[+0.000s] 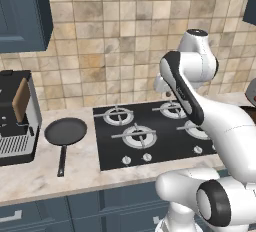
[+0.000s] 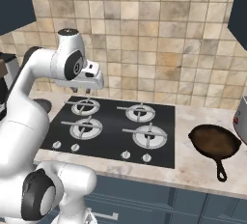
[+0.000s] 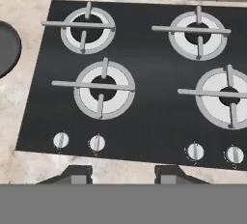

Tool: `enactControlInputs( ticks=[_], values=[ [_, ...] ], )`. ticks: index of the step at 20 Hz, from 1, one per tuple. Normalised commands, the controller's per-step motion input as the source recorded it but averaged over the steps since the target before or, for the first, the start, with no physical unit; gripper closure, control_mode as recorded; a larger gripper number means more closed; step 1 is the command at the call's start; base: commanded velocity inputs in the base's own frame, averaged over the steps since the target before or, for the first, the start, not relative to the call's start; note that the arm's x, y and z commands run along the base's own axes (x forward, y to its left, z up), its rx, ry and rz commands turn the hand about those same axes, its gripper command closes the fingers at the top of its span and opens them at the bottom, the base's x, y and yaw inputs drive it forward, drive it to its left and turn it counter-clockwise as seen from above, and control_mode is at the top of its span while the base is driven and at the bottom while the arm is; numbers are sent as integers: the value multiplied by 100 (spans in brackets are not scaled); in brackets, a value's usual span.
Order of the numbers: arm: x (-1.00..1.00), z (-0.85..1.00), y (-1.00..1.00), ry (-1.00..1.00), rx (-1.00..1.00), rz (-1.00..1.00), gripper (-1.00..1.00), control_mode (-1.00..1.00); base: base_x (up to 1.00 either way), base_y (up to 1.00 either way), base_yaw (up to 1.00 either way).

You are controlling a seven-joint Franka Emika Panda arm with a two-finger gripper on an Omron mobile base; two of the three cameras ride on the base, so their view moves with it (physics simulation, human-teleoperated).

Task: Place both pans onto different burners. Then place the corn and the chicken drumstick on different pans.

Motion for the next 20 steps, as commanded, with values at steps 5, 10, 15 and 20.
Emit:
enactControlInputs(
  ticks=[5, 10, 15, 20],
  values=[
    [0, -15, 36, 5, 0, -9, -100, -100, 0, 0, 0],
    [0, -38, 71, 15, 0, -19, -100, -100, 0, 0, 0],
    [0, -45, 75, 15, 0, -16, -100, -100, 0, 0, 0],
    [0, -43, 59, 4, 0, -2, -100, -100, 0, 0, 0]
  ],
)
